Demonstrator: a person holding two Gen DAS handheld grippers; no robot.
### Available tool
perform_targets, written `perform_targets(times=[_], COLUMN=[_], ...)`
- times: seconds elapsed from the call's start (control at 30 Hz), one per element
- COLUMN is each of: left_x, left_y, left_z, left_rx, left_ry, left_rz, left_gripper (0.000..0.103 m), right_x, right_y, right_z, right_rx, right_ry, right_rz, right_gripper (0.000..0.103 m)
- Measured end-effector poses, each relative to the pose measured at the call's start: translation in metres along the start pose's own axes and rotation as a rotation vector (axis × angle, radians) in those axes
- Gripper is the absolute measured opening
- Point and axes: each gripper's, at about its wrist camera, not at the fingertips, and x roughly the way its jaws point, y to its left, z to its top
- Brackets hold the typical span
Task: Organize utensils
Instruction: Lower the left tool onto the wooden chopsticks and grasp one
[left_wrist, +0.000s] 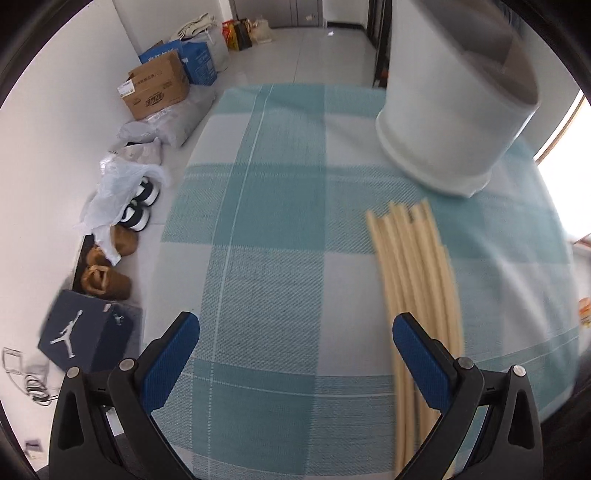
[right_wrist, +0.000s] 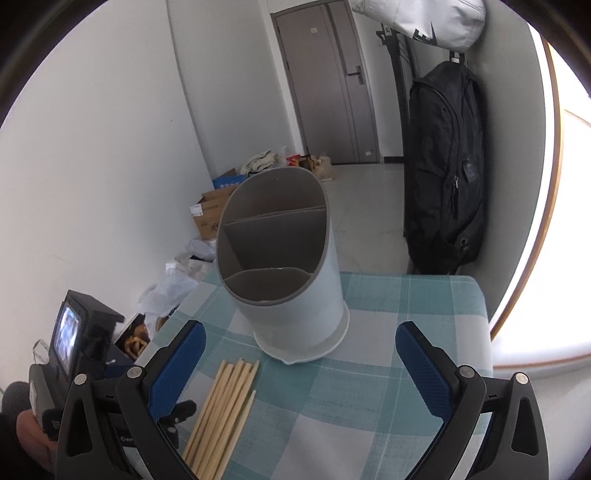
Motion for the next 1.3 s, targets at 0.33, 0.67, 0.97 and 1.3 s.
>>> perform_targets(times=[0.33,0.67,0.97,1.3], left_x=[0.003,0.013,0.015,0.017], left_y=[-0.012,0.003,0.006,-0.009], left_z=[0.0,0.002,0.016,0.036], left_rx=[0.008,-0.055,-0.083,-0.006], left_ry=[0.026,0.073,0.057,0.056], left_rz=[-0.023,-0.024,-0.036,-0.023], left_gripper=[0.102,0.1,0.079,0.028], right_x=[-0.004,-0.007,-0.01,-0.008], right_y=[0.002,0.004,0.005,0.0], right_z=[0.001,0.001,0.001,0.001], right_rx=[-0.002,-0.014,0.005,0.019], right_ry=[-0.005,-0.009,0.002,0.043], right_rz=[0.014,0.012,0.032,0.035], right_gripper=[0.103,0.103,0.103,0.103])
